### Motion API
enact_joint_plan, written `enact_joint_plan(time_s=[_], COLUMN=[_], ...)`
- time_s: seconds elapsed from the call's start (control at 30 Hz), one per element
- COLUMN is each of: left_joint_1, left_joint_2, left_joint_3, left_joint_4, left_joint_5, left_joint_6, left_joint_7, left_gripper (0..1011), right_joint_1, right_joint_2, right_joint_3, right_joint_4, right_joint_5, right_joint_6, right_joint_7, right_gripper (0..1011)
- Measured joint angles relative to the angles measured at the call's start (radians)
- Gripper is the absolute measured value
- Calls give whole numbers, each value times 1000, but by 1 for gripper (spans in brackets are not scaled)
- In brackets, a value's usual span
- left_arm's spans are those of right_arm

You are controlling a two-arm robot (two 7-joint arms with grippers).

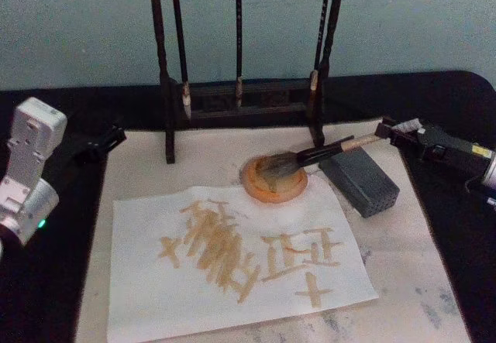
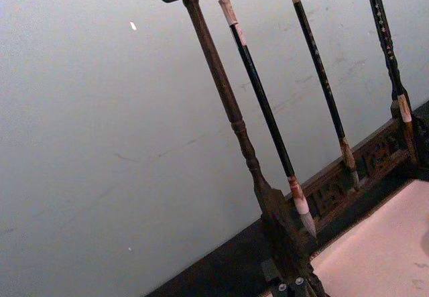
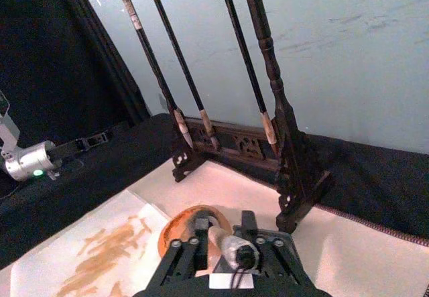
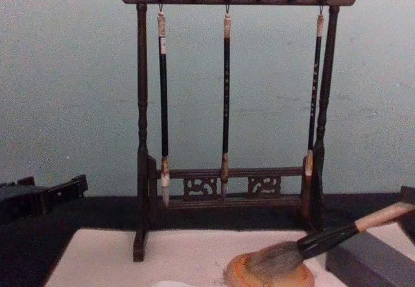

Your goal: Pick up the brush from the inkstone, write on the paper, then place the brush back to its original position.

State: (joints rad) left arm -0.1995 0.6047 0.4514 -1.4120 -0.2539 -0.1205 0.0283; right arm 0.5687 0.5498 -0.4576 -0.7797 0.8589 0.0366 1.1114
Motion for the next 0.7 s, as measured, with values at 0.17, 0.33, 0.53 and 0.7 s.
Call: enact_joint_plan(time_s=[0.17,0.33,0.53,0.7], left_joint_1=[0,0,0,0], left_joint_2=[0,0,0,0], left_joint_3=[0,0,0,0], left_joint_4=[0,0,0,0], left_joint_5=[0,0,0,0], left_joint_6=[0,0,0,0], left_joint_7=[0,0,0,0], left_gripper=[1002,1002,1000,1002], right_joint_1=[-1,-11,-18,-17], right_joint_2=[1,9,15,20], right_joint_3=[0,6,11,11], right_joint_4=[-5,-21,-34,-36], right_joint_5=[-1,-2,-4,-11], right_joint_6=[2,5,11,13], right_joint_7=[-3,-16,-29,-36], right_gripper=[445,613,812,955])
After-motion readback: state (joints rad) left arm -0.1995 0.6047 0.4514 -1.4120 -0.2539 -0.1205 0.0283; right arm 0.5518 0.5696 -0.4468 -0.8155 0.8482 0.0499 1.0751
